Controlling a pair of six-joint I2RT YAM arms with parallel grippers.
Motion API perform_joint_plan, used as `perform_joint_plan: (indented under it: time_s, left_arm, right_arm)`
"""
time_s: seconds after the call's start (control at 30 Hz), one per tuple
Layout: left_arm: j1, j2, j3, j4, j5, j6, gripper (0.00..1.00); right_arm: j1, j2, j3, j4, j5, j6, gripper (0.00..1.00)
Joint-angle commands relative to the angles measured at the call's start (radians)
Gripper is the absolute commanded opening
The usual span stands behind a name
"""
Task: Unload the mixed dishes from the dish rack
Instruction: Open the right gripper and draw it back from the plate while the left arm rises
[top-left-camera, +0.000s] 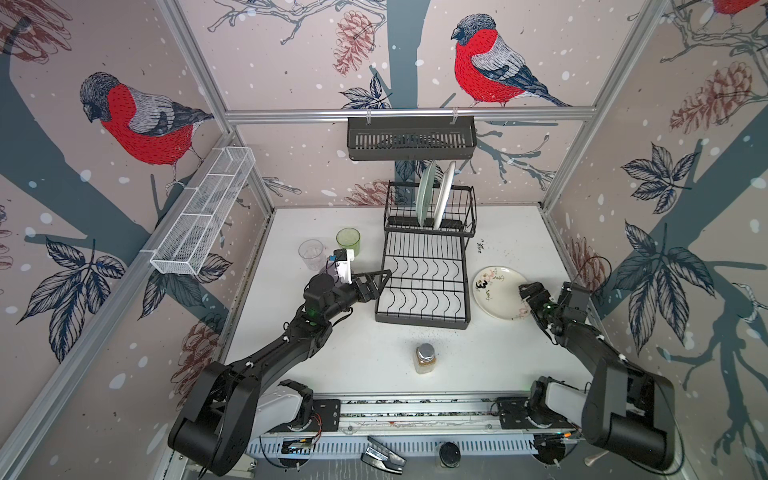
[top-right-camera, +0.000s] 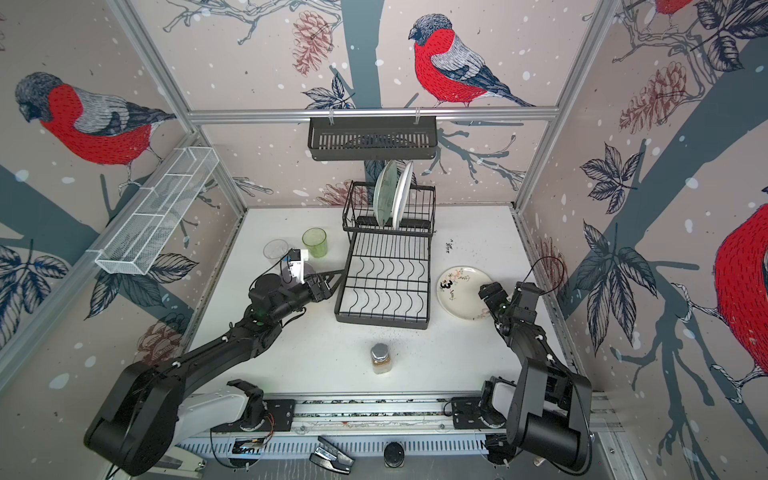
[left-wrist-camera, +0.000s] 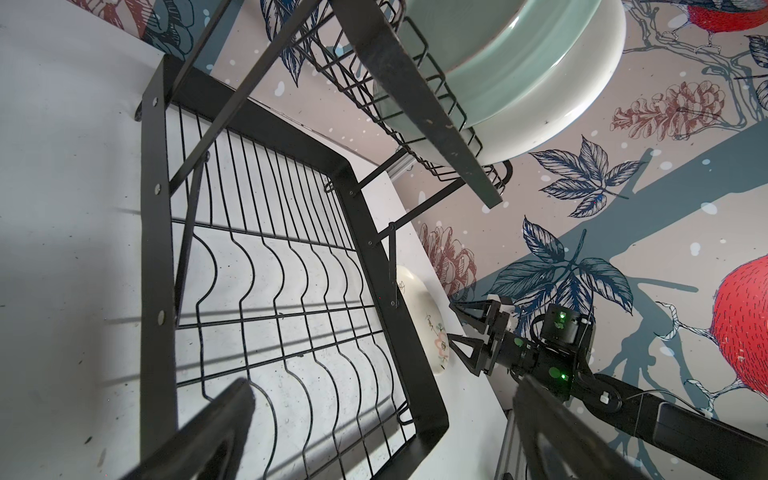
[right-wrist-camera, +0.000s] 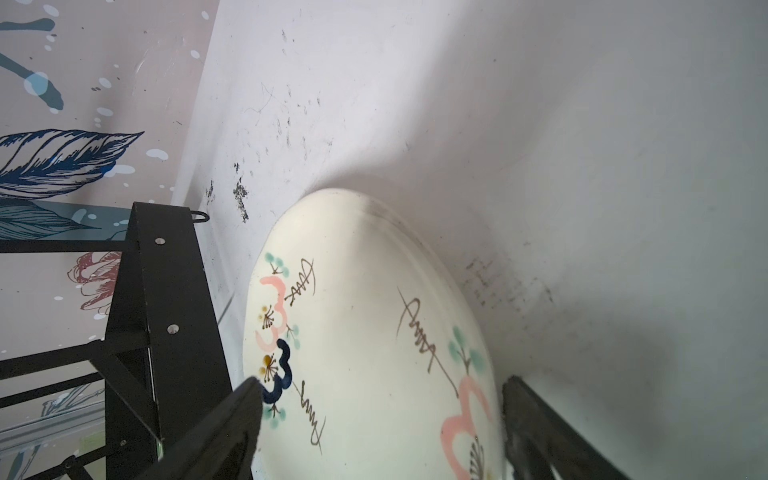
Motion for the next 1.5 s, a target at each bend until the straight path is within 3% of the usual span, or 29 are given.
perform_joint_plan:
  time_s: [0.0, 0.3, 0.5, 0.7, 0.93, 1.13, 1.47]
  left_arm:
    - [0.002, 0.003, 0.003, 0.038, -0.003, 0.020, 0.98]
    - [0.002, -0.014, -0.016, 0.048, -0.011, 0.024, 0.98]
    - [0.004, -0.020, -0.031, -0.048, -0.175, 0.114, 0.98]
    - [0.004, -0.019, -0.044, 0.000, -0.131, 0.084, 0.98]
    - [0.004, -0.046, -0.036, -0.049, -0.155, 0.093, 0.98]
    - [0.004, -0.108, -0.039, -0.071, -0.161, 0.086, 0.98]
    - [-0.002, -0.257, -0.023, -0.232, -0.298, 0.154, 0.98]
  right_arm:
    - [0.007, -0.006, 0.011, 0.012, 0.037, -0.022, 0.95]
    - [0.047, -0.122, 0.007, -0.025, 0.114, -0.026, 1.00]
    - [0.126, -0.160, 0.035, -0.044, 0.157, -0.065, 1.00]
    - [0.191, -0.174, 0.025, 0.014, 0.121, -0.045, 1.00]
    - [0.326, -0.199, 0.049, 0.033, 0.144, -0.051, 1.00]
    - [0.410, -0.215, 0.055, 0.048, 0.170, -0.081, 1.00]
    - [0.495, -0.199, 0.063, 0.050, 0.194, -0.112, 1.00]
